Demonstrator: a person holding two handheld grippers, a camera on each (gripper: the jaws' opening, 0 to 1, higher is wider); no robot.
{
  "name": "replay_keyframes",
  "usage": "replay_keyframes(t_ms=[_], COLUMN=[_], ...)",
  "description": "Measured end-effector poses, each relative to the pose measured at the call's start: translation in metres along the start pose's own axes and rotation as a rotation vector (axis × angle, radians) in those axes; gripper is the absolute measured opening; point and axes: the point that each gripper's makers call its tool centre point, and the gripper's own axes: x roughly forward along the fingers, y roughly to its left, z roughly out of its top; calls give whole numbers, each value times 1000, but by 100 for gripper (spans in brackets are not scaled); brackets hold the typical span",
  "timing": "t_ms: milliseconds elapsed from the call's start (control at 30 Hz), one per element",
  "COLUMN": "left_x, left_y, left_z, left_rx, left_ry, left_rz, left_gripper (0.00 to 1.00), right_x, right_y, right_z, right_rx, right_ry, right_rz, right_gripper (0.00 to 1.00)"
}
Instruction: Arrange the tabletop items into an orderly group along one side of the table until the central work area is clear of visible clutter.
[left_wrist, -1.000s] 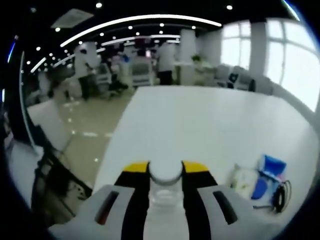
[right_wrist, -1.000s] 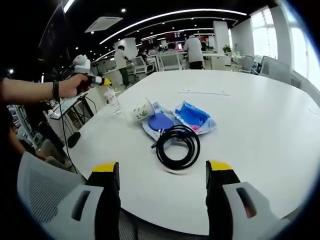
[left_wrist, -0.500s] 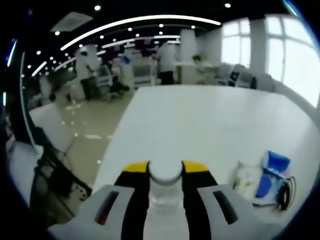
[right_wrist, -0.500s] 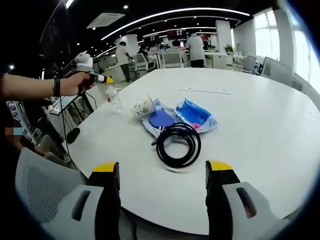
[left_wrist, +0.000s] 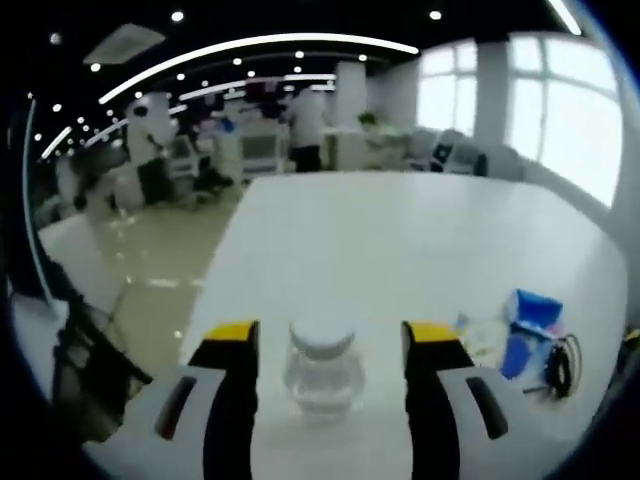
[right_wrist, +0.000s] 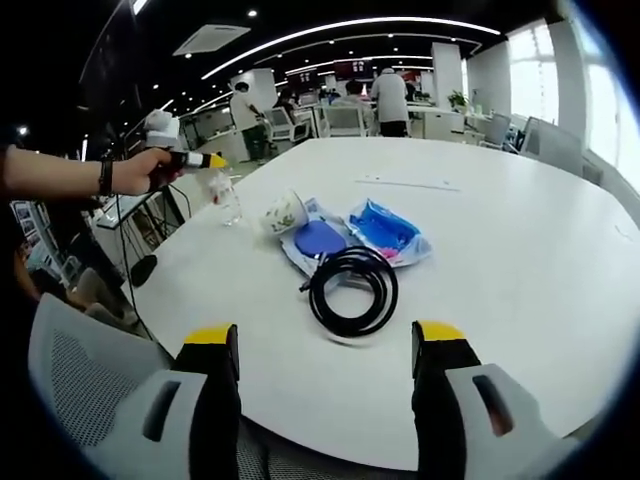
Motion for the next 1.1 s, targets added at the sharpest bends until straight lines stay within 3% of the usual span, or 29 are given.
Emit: replay_keyframes(t_ms=[67, 233, 533, 700, 800, 900, 1100], left_x=[-2, -4, -4, -3, -1, 0, -1], left_y=[-2, -4, -13, -14, -4, 0, -2], left_z=[4, 4, 10, 12, 8, 6, 3], left_rx=[-70, 32, 25, 57, 45, 6, 1], left_ry=[-30, -16, -55, -56, -42, -51, -32], left_rz=[-52, -87, -136, -161, -132, -129, -95], left_gripper=[68, 68, 65, 54, 34, 23, 21], right_x=[0, 1, 2, 1, 1, 2, 2], right_y=[0, 3, 5, 3, 3, 4, 4], right_z=[0, 0, -2, -2, -1, -1, -1], right_rx=[-2, -10, -17, -4, 1, -5, -9], right_ry=[0, 2, 15, 10, 3, 6, 7], right_rz=[0, 7, 11, 6, 8, 10, 9], right_gripper=[70, 70, 70, 70, 70, 70, 70])
